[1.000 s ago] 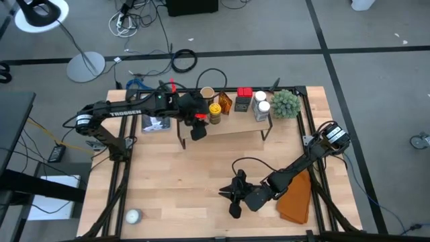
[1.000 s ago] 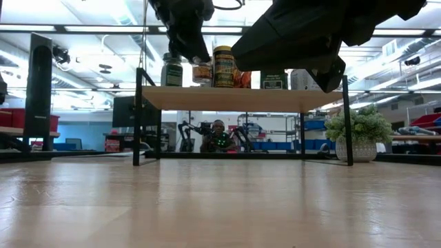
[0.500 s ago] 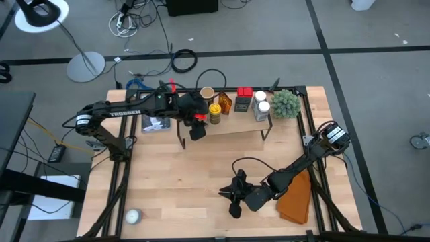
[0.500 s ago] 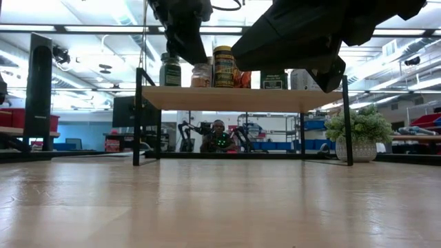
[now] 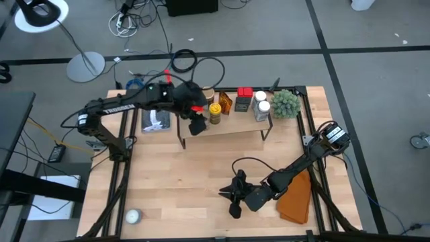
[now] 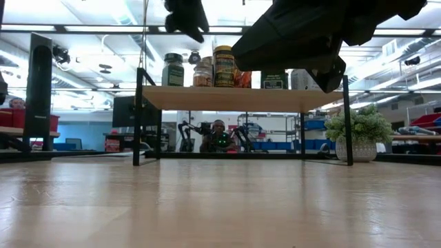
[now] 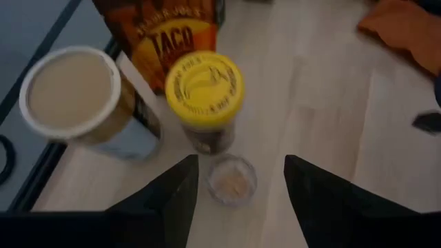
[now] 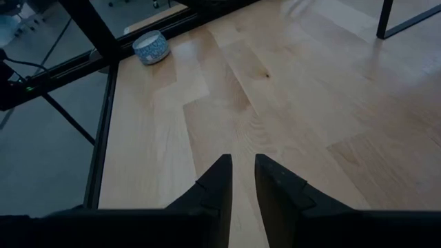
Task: Shelf spices
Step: Return to Home Position
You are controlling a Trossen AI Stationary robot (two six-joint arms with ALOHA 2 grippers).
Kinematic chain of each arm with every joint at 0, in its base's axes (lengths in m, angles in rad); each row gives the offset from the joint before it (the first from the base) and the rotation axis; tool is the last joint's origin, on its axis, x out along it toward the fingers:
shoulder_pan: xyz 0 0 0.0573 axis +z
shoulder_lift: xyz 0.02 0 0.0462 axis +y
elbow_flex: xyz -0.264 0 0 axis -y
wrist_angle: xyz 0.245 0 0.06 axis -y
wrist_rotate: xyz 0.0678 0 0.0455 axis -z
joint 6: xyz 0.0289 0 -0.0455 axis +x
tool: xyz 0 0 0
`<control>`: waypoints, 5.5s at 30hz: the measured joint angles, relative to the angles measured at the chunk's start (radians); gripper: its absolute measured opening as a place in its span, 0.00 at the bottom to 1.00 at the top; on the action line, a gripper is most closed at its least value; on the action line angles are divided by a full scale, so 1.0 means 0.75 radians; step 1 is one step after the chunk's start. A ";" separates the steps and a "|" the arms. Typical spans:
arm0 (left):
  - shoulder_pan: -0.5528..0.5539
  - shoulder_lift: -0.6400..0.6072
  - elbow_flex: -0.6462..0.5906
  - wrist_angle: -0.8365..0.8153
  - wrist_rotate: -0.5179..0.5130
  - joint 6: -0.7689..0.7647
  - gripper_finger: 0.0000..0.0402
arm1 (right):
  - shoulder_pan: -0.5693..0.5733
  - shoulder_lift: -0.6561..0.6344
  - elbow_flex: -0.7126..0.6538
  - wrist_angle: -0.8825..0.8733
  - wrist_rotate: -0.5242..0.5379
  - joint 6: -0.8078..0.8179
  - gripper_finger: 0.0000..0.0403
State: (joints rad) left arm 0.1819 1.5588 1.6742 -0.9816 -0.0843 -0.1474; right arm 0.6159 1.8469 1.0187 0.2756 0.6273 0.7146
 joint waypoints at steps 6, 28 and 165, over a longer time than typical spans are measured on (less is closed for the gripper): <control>-0.064 -0.045 0.060 -0.147 -0.055 -0.005 0.55 | 0.000 0.000 0.000 0.017 -0.003 -0.021 0.16; -0.902 -1.032 -1.460 1.185 -0.547 -0.156 0.55 | -0.006 0.000 0.000 0.039 -0.015 -0.143 0.16; -0.236 -2.072 -2.223 1.384 0.019 -0.023 0.55 | -0.629 -2.401 -1.347 -0.313 -0.619 -0.752 0.16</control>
State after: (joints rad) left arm 0.0050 0.0051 0.0067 0.0567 -0.0704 -0.1650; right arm 0.1442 0.0460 0.0082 0.0412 0.1633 0.1503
